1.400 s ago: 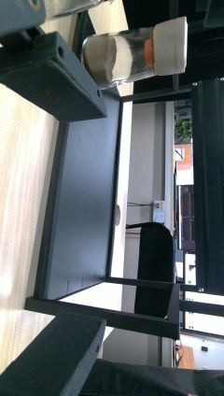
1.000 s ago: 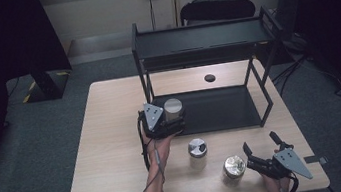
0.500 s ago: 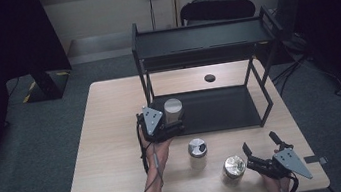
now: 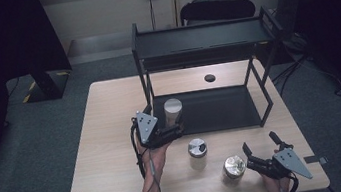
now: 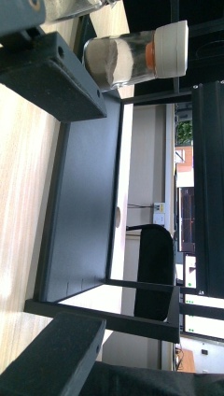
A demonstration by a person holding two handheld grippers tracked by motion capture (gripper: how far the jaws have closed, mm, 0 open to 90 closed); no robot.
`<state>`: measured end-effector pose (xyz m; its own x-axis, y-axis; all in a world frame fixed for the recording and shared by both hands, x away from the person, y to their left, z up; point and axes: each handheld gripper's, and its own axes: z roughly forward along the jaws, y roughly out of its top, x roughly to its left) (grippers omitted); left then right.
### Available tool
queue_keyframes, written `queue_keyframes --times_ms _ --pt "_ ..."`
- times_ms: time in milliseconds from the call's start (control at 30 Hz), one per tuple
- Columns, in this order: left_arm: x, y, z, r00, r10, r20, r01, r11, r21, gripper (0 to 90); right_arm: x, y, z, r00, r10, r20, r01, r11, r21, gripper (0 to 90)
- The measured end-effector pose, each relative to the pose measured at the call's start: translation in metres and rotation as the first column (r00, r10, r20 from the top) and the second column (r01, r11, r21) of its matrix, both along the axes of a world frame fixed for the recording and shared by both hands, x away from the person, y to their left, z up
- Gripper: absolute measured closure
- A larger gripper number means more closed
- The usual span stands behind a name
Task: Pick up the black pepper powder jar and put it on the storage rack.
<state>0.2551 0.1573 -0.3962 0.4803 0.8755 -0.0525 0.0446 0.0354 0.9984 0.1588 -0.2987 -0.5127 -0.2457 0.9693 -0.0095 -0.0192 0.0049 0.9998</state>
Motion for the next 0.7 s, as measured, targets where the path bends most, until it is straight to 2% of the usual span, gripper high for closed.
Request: queue_keyframes --times_ms 233,267,333,467,500,700 --pt "-0.009 0.003 -0.003 0.9999 -0.001 0.01 0.001 0.9999 -0.016 0.2 0.0 0.0 0.0 1.0 0.001 -0.001 -0.001 1.0 -0.001 0.6" --pt "-0.014 0.002 -0.006 0.9997 0.005 0.024 -0.005 1.0 0.0 0.2 0.0 0.0 0.0 1.0 0.001 -0.002 -0.001 1.0 -0.001 0.6" --pt "-0.016 0.001 -0.008 0.9995 0.008 0.031 -0.009 1.0 0.005 0.2 0.0 0.0 0.001 1.0 0.001 -0.003 -0.001 1.0 -0.002 0.6" --pt "-0.022 0.002 -0.017 0.9995 0.004 0.03 -0.004 1.0 -0.005 0.2 0.0 0.0 0.001 1.0 0.0 -0.004 0.0 1.0 -0.003 0.6" --pt "-0.025 0.004 -0.02 0.9996 0.003 0.027 -0.003 0.9998 -0.018 0.2 0.0 0.0 0.001 1.0 0.0 -0.006 0.0 1.0 -0.002 0.6" --pt "-0.035 0.009 -0.024 0.9992 0.014 0.038 -0.013 0.9994 -0.033 0.2 0.0 0.0 0.001 1.0 -0.001 -0.005 0.001 1.0 -0.002 0.6"
